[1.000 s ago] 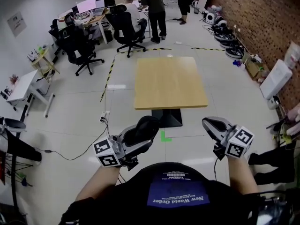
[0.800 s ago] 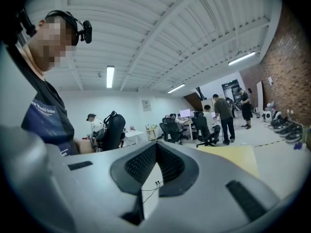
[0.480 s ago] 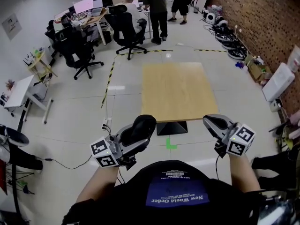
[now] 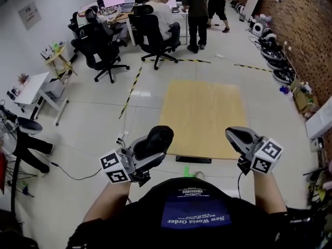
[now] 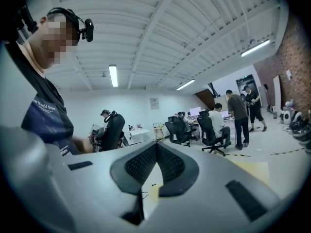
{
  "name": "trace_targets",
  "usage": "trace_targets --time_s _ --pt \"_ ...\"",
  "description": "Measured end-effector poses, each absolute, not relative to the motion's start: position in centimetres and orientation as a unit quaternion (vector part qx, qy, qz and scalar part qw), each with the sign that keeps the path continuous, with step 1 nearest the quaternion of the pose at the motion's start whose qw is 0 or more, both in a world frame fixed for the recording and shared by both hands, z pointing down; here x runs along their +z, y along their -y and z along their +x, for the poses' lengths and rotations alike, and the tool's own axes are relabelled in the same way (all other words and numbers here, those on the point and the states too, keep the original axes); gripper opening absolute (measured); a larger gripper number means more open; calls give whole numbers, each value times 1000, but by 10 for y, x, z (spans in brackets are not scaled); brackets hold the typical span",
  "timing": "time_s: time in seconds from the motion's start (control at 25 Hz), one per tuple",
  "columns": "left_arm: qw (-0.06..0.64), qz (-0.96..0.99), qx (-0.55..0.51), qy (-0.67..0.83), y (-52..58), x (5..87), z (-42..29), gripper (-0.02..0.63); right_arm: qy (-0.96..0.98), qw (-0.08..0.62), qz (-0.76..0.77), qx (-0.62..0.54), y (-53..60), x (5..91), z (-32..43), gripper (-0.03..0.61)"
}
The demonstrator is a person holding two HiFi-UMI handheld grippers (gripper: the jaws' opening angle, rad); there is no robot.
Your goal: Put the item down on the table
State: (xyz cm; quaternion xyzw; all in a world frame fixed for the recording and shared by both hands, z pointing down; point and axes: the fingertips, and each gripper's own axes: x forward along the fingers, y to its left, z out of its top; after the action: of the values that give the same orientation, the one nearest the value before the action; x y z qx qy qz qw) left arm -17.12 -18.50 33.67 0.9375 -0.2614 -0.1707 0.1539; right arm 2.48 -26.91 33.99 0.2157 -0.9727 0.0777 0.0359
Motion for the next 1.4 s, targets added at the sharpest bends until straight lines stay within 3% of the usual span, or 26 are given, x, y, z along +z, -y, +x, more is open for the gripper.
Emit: trace_targets --time_s 0.44,1.4 --pt "153 913 -174 334 321 315 -99 295 989 27 123 80 431 329 68 -12" --pt "161 951 -97 246 464 347 -102 295 969 27 225 100 517 343 63 -12"
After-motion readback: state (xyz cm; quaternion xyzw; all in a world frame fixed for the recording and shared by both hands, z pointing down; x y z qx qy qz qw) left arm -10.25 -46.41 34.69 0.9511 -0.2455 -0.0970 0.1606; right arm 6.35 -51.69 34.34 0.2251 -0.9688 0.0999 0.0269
